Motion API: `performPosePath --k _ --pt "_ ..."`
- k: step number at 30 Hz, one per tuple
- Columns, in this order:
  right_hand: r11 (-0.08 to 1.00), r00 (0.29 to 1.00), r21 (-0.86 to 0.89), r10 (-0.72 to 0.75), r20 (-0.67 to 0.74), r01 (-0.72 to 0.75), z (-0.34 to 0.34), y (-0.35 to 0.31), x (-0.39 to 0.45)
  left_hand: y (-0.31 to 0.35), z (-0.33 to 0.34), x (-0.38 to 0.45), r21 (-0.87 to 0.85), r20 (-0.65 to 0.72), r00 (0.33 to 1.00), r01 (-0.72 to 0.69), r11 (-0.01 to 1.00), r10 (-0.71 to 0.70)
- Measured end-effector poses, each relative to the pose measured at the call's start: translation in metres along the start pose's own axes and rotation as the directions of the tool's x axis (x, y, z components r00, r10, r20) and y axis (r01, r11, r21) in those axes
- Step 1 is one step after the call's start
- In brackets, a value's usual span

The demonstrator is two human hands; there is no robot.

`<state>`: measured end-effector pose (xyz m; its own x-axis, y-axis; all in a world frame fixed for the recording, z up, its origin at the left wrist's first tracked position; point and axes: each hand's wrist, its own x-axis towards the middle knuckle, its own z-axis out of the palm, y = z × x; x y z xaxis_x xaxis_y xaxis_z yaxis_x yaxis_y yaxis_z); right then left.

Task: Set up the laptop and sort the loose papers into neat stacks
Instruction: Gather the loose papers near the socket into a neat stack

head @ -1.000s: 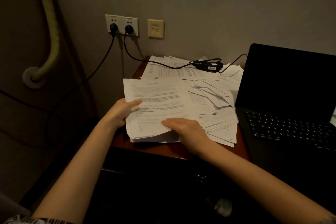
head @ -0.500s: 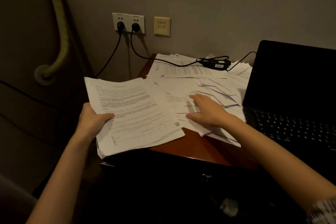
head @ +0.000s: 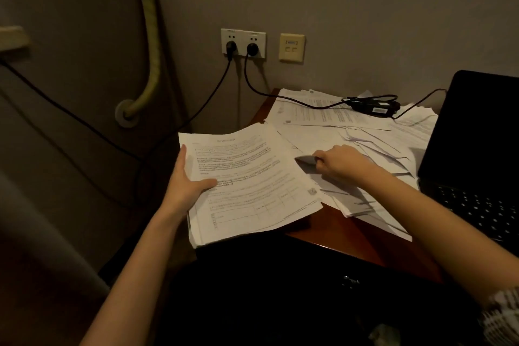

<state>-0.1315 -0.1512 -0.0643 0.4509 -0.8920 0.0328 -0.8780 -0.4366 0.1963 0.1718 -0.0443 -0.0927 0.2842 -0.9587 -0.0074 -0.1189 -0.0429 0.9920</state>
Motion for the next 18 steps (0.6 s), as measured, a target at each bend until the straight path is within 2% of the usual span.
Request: performPosePath --k 2,3,5,7,9,12,14,16,18 --pt "0.99 0.996 0.103 0.091 0.022 -0.093 -0.005 0.002 -0.001 0.003 0.001 -0.002 0.015 0.019 0.999 0.026 1.0 -0.026" --pt "0.963 0.989 0.227 0.138 0.054 -0.147 -0.007 0.006 -0.002 0.003 0.0 -0.003 0.027 0.036 0.998 0.043 0.999 -0.044" --pt "0.82 0.965 0.509 0.228 0.13 -0.262 -0.012 0.012 -0.005 0.002 -0.004 -0.002 0.065 0.067 0.996 0.058 0.996 -0.062" --pt "0.705 0.943 0.63 0.294 0.158 -0.326 -0.019 0.017 -0.007 0.0 -0.006 -0.001 0.108 0.078 0.995 0.059 0.992 -0.068" --pt "0.631 0.924 0.698 0.364 0.12 -0.339 -0.026 0.018 -0.006 0.0 -0.006 -0.001 0.132 0.092 0.992 0.071 0.989 -0.083" --pt "0.588 0.868 0.767 0.489 -0.082 -0.258 -0.037 0.009 -0.004 0.0 -0.005 0.0 0.14 0.128 0.989 0.061 0.988 -0.079" --pt "0.632 0.794 0.771 0.508 -0.334 -0.08 -0.048 -0.009 -0.007 0.0 -0.006 0.0 0.133 0.153 0.985 0.063 0.989 -0.083" --pt "0.741 0.714 0.663 0.407 -0.569 0.106 -0.058 -0.036 -0.014 0.0 -0.007 0.001 0.156 0.15 0.985 0.064 0.986 -0.088" --pt "0.866 0.703 0.446 0.172 -0.69 0.226 -0.061 -0.068 -0.023 -0.002 -0.007 0.003 0.156 0.131 0.988 0.066 0.986 -0.086"
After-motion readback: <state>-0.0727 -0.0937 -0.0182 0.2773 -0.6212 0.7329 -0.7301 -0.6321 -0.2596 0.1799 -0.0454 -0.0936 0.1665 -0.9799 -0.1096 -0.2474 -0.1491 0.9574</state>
